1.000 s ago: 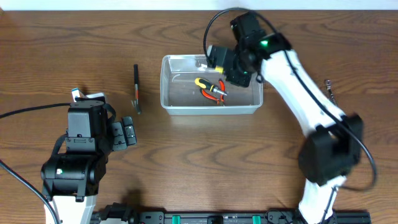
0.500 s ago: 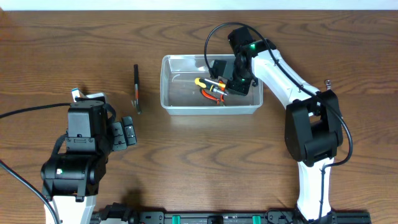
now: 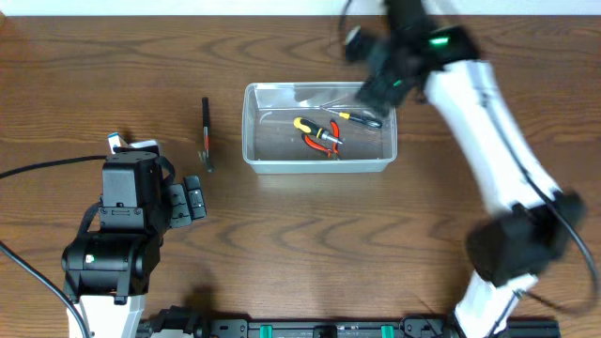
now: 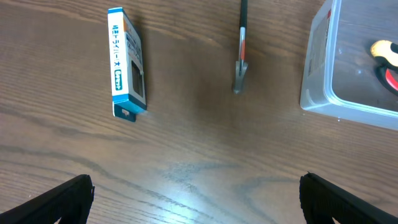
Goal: Pack container
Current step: 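Carry the small screwdriver into the container and release, then lower the right gripper onto the silver wrench and grasp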
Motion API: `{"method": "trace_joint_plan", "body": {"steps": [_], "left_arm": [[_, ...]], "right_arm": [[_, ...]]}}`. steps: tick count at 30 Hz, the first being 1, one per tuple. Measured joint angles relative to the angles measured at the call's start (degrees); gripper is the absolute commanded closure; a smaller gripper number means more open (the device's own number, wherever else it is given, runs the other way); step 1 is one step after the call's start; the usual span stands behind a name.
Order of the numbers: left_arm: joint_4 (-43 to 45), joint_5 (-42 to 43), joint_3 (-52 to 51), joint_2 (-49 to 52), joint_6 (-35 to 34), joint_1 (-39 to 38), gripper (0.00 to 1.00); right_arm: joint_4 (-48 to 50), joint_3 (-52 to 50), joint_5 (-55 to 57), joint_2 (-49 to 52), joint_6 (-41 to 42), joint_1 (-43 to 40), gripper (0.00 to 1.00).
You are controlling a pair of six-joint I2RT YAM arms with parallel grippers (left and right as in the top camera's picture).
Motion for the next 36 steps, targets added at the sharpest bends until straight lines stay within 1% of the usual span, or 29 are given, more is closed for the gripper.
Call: {"method": "trace_joint_plan", "body": {"steps": [3, 5, 8, 11, 13, 18, 21, 24, 28, 33, 36], "left_arm": [[0.0, 0.0, 0.0, 0.0, 0.0, 0.0, 0.02], [0.0, 0.0, 0.0, 0.0, 0.0, 0.0, 0.02], [0.0, 0.0, 0.0, 0.0, 0.0, 0.0, 0.02], [0.0, 0.0, 0.0, 0.0, 0.0, 0.0, 0.02], [0.0, 0.0, 0.0, 0.0, 0.0, 0.0, 0.02], [0.0, 0.0, 0.0, 0.0, 0.0, 0.0, 0.02], [0.0, 0.0, 0.0, 0.0, 0.0, 0.0, 0.02], [0.0, 0.0, 0.0, 0.0, 0.0, 0.0, 0.02], [0.1, 0.0, 0.0, 0.0, 0.0, 0.0, 0.02], [0.0, 0.0, 0.0, 0.0, 0.0, 0.0, 0.02], [0.0, 0.0, 0.0, 0.0, 0.0, 0.0, 0.02]], "right_arm": [[-5.0, 1.9, 2.4, -6.8, 4.7, -6.9, 0.01], [-10.8, 2.6, 3.9, -9.4, 7.4, -13.2, 0.01], [-17.8, 2.1, 5.2, -9.4, 10.0, -21.6, 0.01], [-18.9, -0.9, 5.7, -7.5, 12.9, -27.8, 0.01], [-21.3, -2.8, 5.8, -6.4, 14.9, -30.1, 0.01], [-25.6, -5.3, 3.1, -6.5, 18.0, -31.6, 0.01], [-28.0, -6.8, 0.8, -9.1, 19.7, -31.6, 0.01], [-30.2, -9.7, -0.3, -14.8, 22.0, -31.6, 0.01], [-31.1, -15.7, -1.2, -26.5, 24.4, -31.6, 0.01], [-25.7, -25.8, -0.7, -37.2, 25.6, -32.9, 0.01], [-21.5, -30.0, 0.8, -37.3, 25.8, -35.6, 0.01]]}}
